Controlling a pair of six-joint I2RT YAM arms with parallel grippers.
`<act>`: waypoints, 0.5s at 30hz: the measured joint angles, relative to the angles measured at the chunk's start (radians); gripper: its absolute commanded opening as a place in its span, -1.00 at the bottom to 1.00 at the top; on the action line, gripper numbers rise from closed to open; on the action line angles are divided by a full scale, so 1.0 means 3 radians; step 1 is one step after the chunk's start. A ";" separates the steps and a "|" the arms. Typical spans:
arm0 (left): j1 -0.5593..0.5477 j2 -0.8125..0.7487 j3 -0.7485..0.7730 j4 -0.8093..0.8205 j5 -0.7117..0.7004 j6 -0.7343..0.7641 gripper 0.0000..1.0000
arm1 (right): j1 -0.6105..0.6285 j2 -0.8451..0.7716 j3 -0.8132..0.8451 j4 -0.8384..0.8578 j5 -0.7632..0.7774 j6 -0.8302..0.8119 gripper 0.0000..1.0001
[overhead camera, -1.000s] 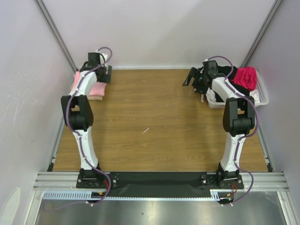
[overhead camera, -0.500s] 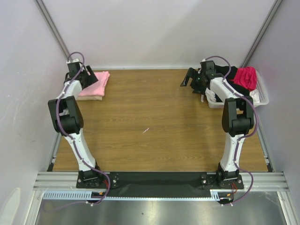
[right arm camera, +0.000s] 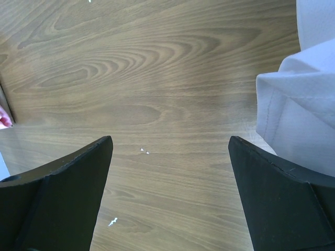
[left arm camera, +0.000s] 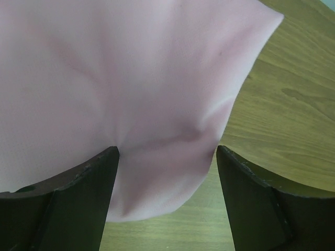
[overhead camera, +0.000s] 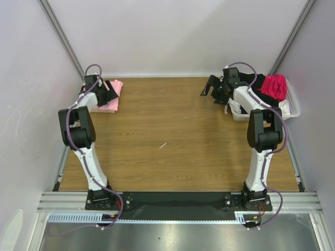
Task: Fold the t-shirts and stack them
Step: Neatly place the folded tshirt to the corner
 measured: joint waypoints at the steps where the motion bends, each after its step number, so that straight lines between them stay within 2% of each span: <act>1: -0.0015 0.0000 -0.0011 -0.0004 -0.0001 0.0001 0.62 | 0.0001 0.0004 0.0006 0.0000 0.0000 0.0000 0.99; 10: -0.0266 -0.0108 -0.0037 0.0061 -0.0090 0.0045 0.72 | 0.0013 0.0011 0.0047 -0.0003 0.0000 0.0000 1.00; 15: -0.0267 -0.0107 0.0286 -0.0018 -0.0198 0.0135 0.81 | 0.0013 0.0011 0.0047 -0.0005 0.0000 -0.0001 0.99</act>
